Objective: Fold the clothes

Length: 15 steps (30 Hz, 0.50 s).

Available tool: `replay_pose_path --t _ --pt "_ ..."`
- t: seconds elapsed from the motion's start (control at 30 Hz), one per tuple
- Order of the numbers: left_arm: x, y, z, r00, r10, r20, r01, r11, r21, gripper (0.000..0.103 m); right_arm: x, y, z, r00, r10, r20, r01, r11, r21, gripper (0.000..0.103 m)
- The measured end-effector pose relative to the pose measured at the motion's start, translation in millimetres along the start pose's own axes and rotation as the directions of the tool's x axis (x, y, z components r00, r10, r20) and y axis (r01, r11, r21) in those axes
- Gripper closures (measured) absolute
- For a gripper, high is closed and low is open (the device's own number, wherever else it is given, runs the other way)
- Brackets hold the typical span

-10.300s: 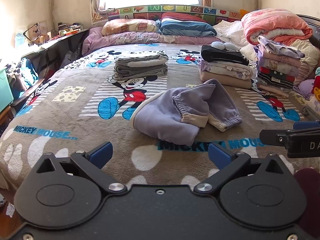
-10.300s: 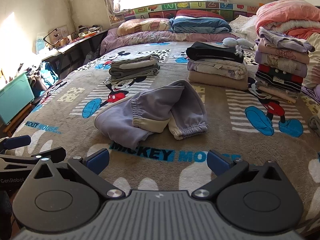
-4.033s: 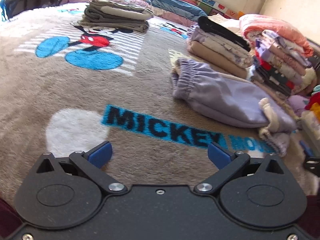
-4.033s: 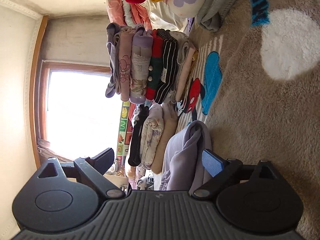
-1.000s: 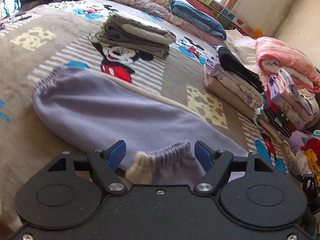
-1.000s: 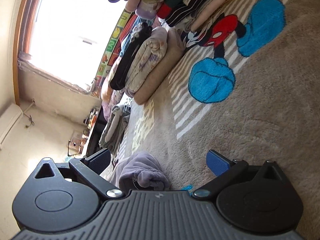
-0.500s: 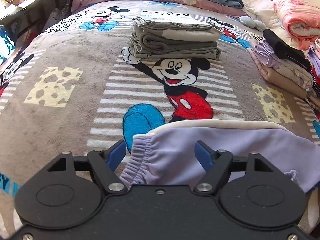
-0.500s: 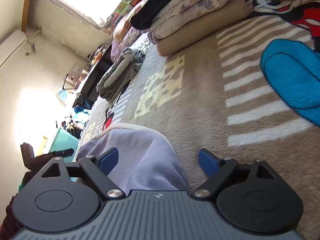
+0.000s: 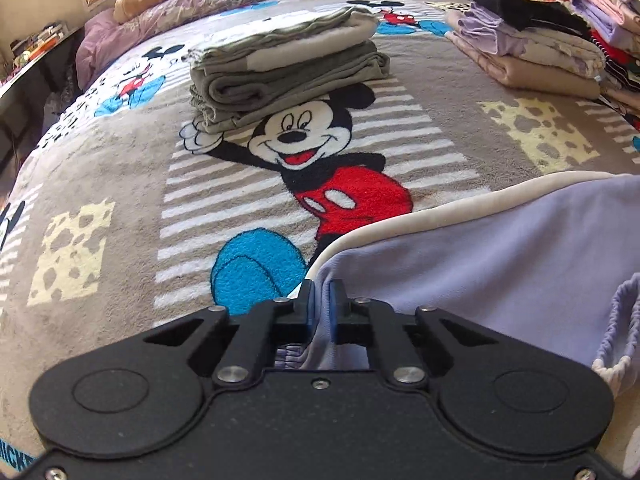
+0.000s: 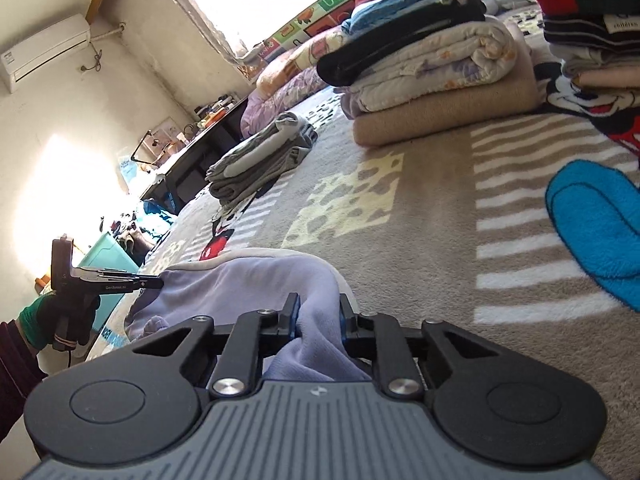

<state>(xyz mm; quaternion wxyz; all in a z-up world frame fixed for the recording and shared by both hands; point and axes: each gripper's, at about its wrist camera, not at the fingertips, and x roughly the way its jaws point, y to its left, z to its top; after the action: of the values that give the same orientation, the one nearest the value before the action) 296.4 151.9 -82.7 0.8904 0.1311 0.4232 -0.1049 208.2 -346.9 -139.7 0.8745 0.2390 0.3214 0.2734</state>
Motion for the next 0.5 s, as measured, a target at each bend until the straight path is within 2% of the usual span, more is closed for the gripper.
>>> replay_pose_path --t 0.1,0.17,0.3,0.4,0.5 --pt "-26.4 -3.2 -8.3 0.997 0.004 0.074 -0.005 1.0 0.012 0.099 -12.6 20.6 2.6 0.999 0.014 0.034 -0.011 0.997 -0.081 0.086" --pt "-48.1 -4.9 -17.2 0.99 -0.002 0.141 0.0 1.0 0.014 0.099 -23.2 34.2 3.8 0.998 0.03 0.058 -0.022 0.992 -0.128 0.086" --pt "-85.6 -8.8 -46.5 0.974 -0.021 0.227 0.014 0.999 0.035 0.099 -46.9 61.4 1.4 0.994 0.064 0.085 -0.043 0.972 -0.233 0.086" --pt "-107.5 -14.7 -76.3 0.965 -0.041 0.258 0.022 0.997 0.075 0.099 -61.6 79.0 -6.3 0.993 0.097 0.062 -0.072 0.941 -0.33 0.086" --pt "-116.7 -20.7 -107.4 0.971 -0.043 0.237 0.016 0.993 0.114 0.099 -73.2 94.1 -18.3 0.992 0.127 0.005 -0.114 0.907 -0.405 0.086"
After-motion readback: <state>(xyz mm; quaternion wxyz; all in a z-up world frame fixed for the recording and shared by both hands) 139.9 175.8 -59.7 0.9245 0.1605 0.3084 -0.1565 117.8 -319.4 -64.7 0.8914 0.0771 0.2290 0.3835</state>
